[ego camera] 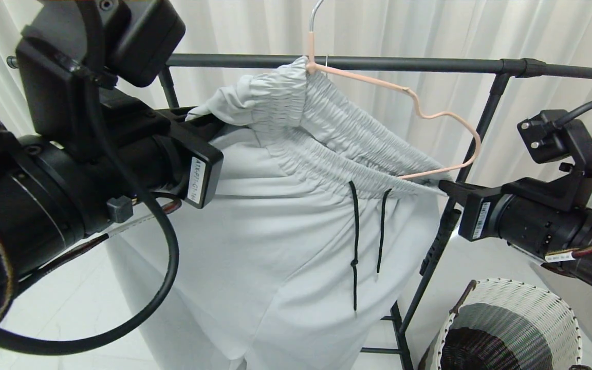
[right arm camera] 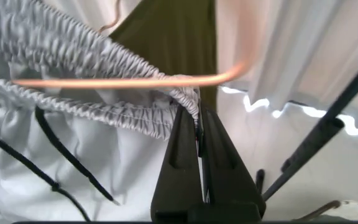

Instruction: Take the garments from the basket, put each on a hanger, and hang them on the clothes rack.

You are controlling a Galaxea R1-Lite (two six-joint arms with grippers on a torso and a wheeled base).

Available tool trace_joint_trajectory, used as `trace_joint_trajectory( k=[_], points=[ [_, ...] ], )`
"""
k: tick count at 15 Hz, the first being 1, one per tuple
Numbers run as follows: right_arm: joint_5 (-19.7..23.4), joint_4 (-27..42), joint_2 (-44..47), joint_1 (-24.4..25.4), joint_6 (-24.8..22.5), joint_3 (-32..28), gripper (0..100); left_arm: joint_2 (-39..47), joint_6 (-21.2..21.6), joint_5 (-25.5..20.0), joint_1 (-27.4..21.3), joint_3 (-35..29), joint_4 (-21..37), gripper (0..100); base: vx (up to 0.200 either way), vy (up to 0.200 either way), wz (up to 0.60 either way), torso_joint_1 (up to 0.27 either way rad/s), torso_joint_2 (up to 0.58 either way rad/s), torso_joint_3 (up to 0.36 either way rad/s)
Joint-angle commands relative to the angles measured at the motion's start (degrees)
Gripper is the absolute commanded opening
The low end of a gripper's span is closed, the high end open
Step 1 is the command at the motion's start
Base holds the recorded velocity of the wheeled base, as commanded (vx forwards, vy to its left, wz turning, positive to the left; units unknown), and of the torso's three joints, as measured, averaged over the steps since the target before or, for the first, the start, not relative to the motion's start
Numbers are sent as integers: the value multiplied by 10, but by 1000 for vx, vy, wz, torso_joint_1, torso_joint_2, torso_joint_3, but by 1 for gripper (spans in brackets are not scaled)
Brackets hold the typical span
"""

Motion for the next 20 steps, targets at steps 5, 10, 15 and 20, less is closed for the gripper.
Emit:
trace_joint_trajectory(
  k=[5,10,15,20],
  points=[
    [-1,-5,2,-34,-2,0,0,-27,17,-1,20,43,-1,0,0,0,0,0,0,0],
    [4,-8,-3,-33,-7,-3,0,-43,35,-4,20,94,-1,0,0,0,0,0,0,0],
    [48,-8,-31,-33,-54,-2,0,-43,100,-61,59,132,-1,0,0,0,0,0,0,0],
    [90,-4,-54,-32,-94,-2,0,-36,115,-83,101,149,0,0,0,0,0,0,0,0]
  ],
)
